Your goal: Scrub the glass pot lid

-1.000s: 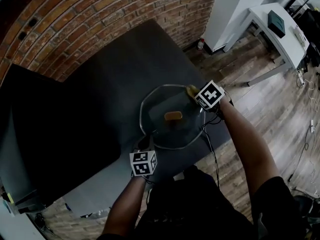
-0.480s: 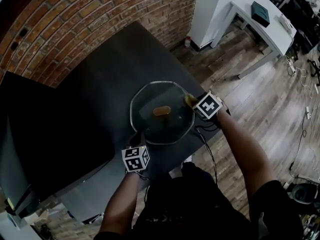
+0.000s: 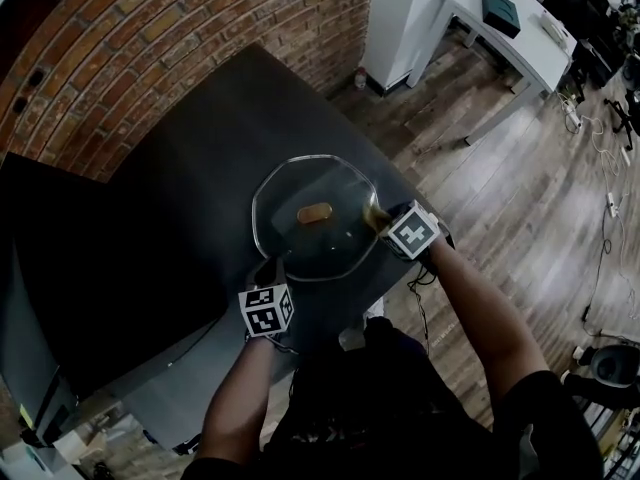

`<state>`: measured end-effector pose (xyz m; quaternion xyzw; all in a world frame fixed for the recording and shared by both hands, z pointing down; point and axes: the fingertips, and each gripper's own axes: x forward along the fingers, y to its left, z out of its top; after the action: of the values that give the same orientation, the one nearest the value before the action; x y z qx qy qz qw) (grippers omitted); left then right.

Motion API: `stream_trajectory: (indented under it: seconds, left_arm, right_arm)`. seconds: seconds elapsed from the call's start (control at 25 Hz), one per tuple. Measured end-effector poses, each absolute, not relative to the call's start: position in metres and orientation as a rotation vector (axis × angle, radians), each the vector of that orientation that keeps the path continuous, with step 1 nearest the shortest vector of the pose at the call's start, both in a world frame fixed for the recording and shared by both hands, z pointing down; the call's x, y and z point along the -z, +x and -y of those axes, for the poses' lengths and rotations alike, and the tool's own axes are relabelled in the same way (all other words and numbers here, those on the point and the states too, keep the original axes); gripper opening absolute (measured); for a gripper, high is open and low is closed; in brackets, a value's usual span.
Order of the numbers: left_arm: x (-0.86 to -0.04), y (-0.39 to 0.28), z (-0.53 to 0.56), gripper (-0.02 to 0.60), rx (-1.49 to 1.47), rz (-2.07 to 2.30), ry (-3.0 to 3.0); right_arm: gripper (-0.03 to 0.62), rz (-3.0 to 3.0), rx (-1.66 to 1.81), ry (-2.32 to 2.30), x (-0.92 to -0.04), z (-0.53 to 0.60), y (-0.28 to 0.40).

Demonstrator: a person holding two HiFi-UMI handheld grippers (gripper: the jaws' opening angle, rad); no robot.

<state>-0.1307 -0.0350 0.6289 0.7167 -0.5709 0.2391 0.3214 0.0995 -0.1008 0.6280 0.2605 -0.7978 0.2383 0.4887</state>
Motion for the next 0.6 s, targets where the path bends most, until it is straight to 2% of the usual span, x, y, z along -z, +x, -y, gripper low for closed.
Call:
stream_trajectory:
  seconds: [0.32, 0.6]
  left_arm:
    - [-0.627, -0.129, 0.035, 0.032, -0.657, 1.467, 1.922]
    - [-0.628, -0.128, 0.034, 0.032, -0.652, 1.445, 1.935]
  right_arm:
    - [0.049, 1.980, -0.625, 0.783, -0.618, 0.063, 0.083]
    - [0.049, 2.035, -0.634, 0.787, -0.614, 0.029, 0.036]
